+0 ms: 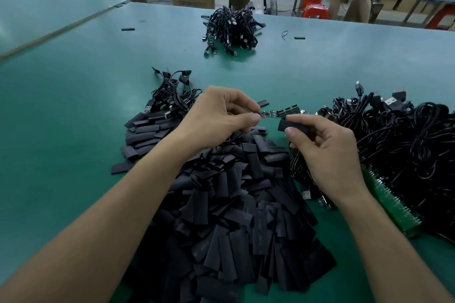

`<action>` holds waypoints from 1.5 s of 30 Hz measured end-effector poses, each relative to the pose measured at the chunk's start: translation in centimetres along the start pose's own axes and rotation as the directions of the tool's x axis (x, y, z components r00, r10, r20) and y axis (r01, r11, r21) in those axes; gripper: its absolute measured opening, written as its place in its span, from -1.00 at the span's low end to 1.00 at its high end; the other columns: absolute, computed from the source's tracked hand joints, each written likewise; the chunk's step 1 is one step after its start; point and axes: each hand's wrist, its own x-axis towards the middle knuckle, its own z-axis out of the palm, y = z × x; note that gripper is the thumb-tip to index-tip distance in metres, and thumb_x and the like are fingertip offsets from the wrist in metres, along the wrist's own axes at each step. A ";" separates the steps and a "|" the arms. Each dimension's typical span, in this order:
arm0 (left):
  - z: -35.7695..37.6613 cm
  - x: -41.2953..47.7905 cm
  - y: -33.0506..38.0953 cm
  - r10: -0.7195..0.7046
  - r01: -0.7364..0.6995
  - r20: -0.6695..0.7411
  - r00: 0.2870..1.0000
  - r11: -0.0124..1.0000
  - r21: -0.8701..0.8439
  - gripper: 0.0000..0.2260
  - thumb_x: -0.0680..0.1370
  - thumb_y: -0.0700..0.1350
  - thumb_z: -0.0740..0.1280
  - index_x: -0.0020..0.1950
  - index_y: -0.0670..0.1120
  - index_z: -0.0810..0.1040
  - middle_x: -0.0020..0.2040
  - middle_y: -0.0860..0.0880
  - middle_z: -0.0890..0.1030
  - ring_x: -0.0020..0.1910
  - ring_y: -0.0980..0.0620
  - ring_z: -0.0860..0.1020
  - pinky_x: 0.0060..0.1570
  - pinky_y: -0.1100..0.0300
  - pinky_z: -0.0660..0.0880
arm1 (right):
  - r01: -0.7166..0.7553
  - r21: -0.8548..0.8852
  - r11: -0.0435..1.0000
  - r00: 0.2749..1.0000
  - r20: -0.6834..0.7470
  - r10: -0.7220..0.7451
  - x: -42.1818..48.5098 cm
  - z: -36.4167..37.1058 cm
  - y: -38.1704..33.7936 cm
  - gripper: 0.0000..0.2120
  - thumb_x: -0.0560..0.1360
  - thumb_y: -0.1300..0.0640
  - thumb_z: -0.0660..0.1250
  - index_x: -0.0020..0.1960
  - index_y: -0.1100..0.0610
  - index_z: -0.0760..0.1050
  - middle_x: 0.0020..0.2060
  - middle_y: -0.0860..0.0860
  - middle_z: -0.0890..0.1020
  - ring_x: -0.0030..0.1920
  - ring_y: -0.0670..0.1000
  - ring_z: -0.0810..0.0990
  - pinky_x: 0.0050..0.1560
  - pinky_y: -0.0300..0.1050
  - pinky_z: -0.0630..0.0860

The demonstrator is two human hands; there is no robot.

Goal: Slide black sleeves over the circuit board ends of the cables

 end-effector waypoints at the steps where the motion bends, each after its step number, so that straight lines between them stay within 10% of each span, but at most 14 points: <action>1: 0.0 0.0 0.1 -0.001 0.001 0.004 1.000 1.000 -0.004 -0.91 0.51 -0.19 0.51 -0.01 -0.12 0.67 -0.26 -0.03 0.72 -0.27 0.04 0.70 -0.05 0.16 0.62 | -0.007 -0.014 1.000 1.000 -0.007 0.007 0.0 0.0 0.1 -0.76 0.49 0.13 0.50 0.06 -0.16 0.64 -0.13 -0.19 0.71 -0.11 -0.12 0.69 0.04 -0.06 0.64; 31: 0.5 -0.5 0.8 -0.013 0.021 0.093 0.996 0.996 -0.088 -0.94 0.50 -0.23 0.51 -0.07 -0.12 0.66 -0.24 -0.05 0.73 -0.28 0.06 0.69 -0.14 0.32 0.59 | 0.126 -0.187 0.974 0.974 -0.163 -0.157 -0.3 0.4 -0.8 -0.71 0.48 -0.04 0.46 0.14 0.06 0.68 -0.09 -0.16 0.67 -0.04 -0.23 0.64 0.05 -0.44 0.48; 45: 0.5 -0.6 0.8 0.021 -0.005 0.204 0.979 0.997 -0.080 -0.83 0.49 -0.24 0.50 0.05 -0.15 0.61 -0.20 -0.10 0.73 -0.22 0.05 0.68 -0.06 0.31 0.58 | 0.079 0.166 0.983 0.994 0.065 -0.091 -0.2 0.3 -0.6 -0.81 0.44 0.13 0.52 0.02 -0.09 0.68 -0.13 -0.11 0.73 -0.14 -0.12 0.69 -0.04 -0.26 0.56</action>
